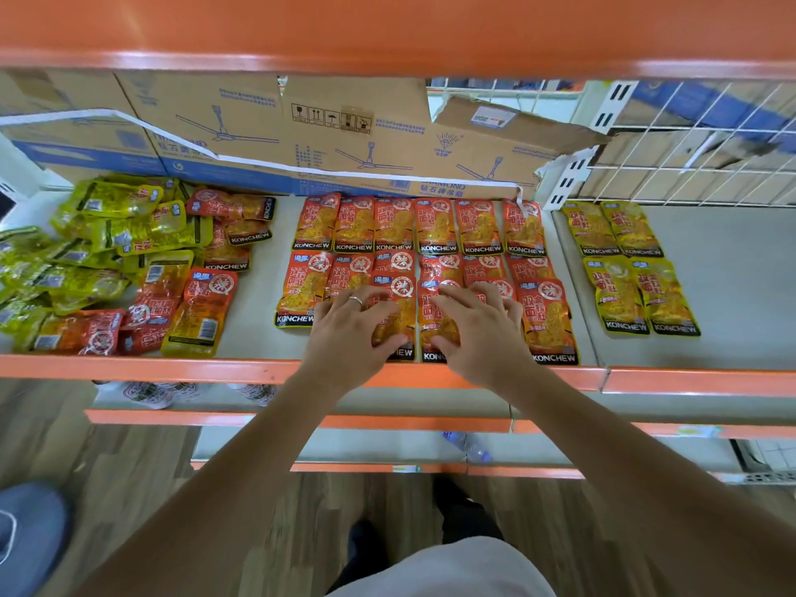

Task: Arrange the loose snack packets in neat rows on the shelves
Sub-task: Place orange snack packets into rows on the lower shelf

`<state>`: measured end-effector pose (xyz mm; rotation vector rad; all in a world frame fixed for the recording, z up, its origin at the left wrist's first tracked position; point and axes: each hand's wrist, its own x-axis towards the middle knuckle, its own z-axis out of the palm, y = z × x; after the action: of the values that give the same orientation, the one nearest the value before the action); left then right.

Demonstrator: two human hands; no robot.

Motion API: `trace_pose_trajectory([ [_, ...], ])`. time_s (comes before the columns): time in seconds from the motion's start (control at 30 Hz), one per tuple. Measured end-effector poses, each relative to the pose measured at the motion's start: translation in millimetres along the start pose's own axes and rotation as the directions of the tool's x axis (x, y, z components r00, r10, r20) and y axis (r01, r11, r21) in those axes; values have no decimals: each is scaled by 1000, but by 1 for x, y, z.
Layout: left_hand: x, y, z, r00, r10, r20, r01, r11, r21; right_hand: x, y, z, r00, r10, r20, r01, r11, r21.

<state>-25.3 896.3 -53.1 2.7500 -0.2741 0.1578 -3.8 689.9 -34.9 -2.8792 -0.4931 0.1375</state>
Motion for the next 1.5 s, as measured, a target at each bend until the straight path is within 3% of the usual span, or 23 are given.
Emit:
trace_pose_trajectory([
  [0.17,-1,14,-4,996,-2,-89,2,1000,-1,-16,1,-13,994,25,-105,-14,995,99],
  [0.3,9,51,-4,974,164,-155,-160,986,41,-37,19,-33,966,162,-203,-135,981,138],
  [0.47,34,134,-2,953,267,-146,-270,963,-4,-81,73,-67,906,277,-319,-225,956,189],
  [0.63,63,248,27,901,400,-166,-409,913,-18,-141,165,-103,803,416,-426,-371,909,189],
  [0.77,81,357,61,874,463,-152,-471,882,-19,-195,250,-135,746,530,-402,-486,847,215],
  [1.0,104,517,105,833,537,-134,-548,834,-66,-278,375,-187,690,594,-414,-567,799,202],
  [1.5,210,674,201,760,648,-48,-649,753,-108,-298,558,-221,598,739,-310,-707,669,231],
])
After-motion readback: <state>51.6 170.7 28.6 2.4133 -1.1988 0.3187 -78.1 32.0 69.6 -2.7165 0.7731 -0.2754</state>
